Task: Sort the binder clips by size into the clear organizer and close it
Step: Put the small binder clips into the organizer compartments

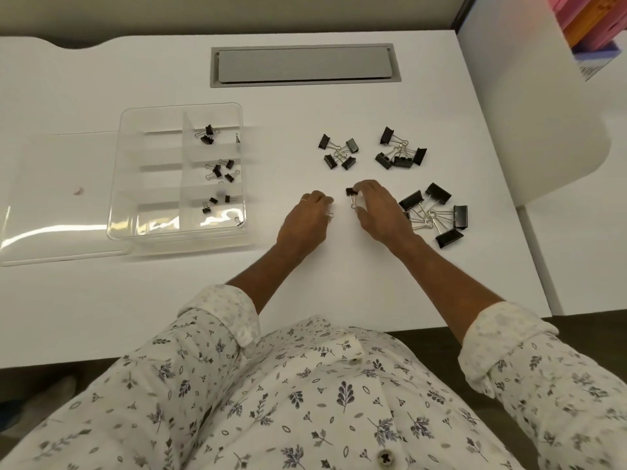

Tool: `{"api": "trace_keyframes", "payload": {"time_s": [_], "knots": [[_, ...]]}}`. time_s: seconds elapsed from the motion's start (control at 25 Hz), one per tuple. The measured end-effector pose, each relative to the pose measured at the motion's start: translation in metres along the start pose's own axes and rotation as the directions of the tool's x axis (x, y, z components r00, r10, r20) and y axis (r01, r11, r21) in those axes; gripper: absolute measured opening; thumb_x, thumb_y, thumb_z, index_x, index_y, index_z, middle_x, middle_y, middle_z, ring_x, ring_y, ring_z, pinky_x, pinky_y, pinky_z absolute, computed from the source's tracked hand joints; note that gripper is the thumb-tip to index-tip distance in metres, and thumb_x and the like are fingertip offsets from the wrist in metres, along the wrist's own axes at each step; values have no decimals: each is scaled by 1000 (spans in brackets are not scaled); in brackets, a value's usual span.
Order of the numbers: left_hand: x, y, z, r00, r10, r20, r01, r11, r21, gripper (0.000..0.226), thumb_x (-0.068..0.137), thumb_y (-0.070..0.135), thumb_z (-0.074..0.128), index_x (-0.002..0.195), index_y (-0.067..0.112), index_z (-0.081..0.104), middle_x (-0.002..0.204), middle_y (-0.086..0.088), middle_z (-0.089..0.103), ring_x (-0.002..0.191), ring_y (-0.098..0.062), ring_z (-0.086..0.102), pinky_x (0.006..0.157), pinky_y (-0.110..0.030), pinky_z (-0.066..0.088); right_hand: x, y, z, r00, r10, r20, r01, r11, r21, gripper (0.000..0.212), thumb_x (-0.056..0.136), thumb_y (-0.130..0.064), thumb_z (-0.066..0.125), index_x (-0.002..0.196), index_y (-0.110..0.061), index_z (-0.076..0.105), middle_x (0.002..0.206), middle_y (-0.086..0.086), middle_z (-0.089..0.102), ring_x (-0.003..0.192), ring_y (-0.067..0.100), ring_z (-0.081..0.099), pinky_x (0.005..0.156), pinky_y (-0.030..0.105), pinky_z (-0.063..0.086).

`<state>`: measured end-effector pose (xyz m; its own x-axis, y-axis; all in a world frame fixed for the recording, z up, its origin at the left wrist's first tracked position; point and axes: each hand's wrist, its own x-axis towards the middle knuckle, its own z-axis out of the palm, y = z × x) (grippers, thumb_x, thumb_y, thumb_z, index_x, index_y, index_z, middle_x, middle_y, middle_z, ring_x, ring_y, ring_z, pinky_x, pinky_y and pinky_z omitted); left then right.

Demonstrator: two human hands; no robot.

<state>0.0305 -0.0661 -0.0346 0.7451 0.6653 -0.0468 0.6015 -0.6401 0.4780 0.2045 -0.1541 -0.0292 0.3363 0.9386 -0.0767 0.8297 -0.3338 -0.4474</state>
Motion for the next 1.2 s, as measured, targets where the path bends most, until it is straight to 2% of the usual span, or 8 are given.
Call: {"api": "trace_keyframes", "payload": {"time_s": [0.12, 0.32, 0.52, 0.72, 0.84, 1.0, 1.08, 1.2], "knots": [[0, -3, -1, 999, -26, 33, 26, 1000, -4, 40, 98, 12, 59, 138, 7, 57, 138, -7, 56, 125, -27, 51, 94, -40, 53, 8, -7, -1, 999, -11, 46, 13, 999, -41, 52, 94, -7, 60, 144, -13, 47, 144, 8, 52, 123, 30, 51, 100, 41, 47], [6, -12, 0, 990, -142, 18, 143, 981, -131, 35, 93, 10, 67, 128, 12, 66, 120, -8, 63, 113, -27, 59, 91, -45, 53, 11, -12, 1, 996, 38, 76, -36, 999, -31, 49, 93, -16, 68, 140, -13, 53, 134, 12, 53, 121, 32, 50, 95, 42, 47], [-5, -20, -10, 978, -208, -14, 186, 900, -395, 36, 84, 9, 75, 117, 19, 68, 107, 3, 59, 89, -10, 64, 83, -26, 52, 4, -23, 5, 985, 170, -14, -164, 967, 196, 34, 83, -11, 75, 115, -14, 63, 114, 6, 53, 98, 22, 61, 84, 31, 49], [-9, -37, -39, 963, -252, -96, 140, 771, -622, 31, 79, 11, 80, 109, 16, 72, 102, -1, 69, 86, -9, 70, 81, -24, 57, -2, -56, 0, 911, 409, -57, -310, 768, 560, 30, 78, -9, 79, 106, -15, 69, 96, -1, 71, 82, 11, 69, 78, 19, 52], [-6, -55, -71, 943, -285, -170, 95, 724, -683, 24, 81, 12, 81, 104, 13, 74, 96, 3, 74, 83, -4, 70, 80, -16, 55, 5, -89, -1, 857, 513, -44, -335, 620, 709, 27, 78, -10, 78, 101, -18, 68, 92, -4, 69, 84, 15, 71, 83, 34, 60], [12, -103, -122, 915, -348, -206, 115, 713, -692, 19, 83, 15, 80, 101, 13, 75, 86, 7, 72, 70, 7, 66, 68, -11, 52, 38, -148, 3, 869, 495, 13, -273, 457, 847, 29, 81, -4, 75, 106, -11, 62, 100, 12, 70, 89, 26, 74, 81, 34, 62], [21, -132, -143, 901, -378, -210, 135, 708, -693, 19, 83, 19, 79, 101, 14, 76, 88, 6, 75, 71, -2, 69, 66, -22, 58, 60, -177, 5, 884, 464, 55, -266, 403, 876, 29, 84, -3, 74, 109, -8, 60, 99, 16, 73, 84, 21, 74, 79, 30, 61], [34, -167, -164, 882, -418, -217, 174, 717, -675, 20, 82, 25, 79, 99, 15, 77, 88, 5, 76, 78, -12, 74, 77, -28, 61, 99, -215, 9, 880, 463, 107, -289, 344, 893, 28, 85, -4, 75, 109, -7, 62, 100, 15, 75, 84, 20, 74, 77, 28, 61]]}}
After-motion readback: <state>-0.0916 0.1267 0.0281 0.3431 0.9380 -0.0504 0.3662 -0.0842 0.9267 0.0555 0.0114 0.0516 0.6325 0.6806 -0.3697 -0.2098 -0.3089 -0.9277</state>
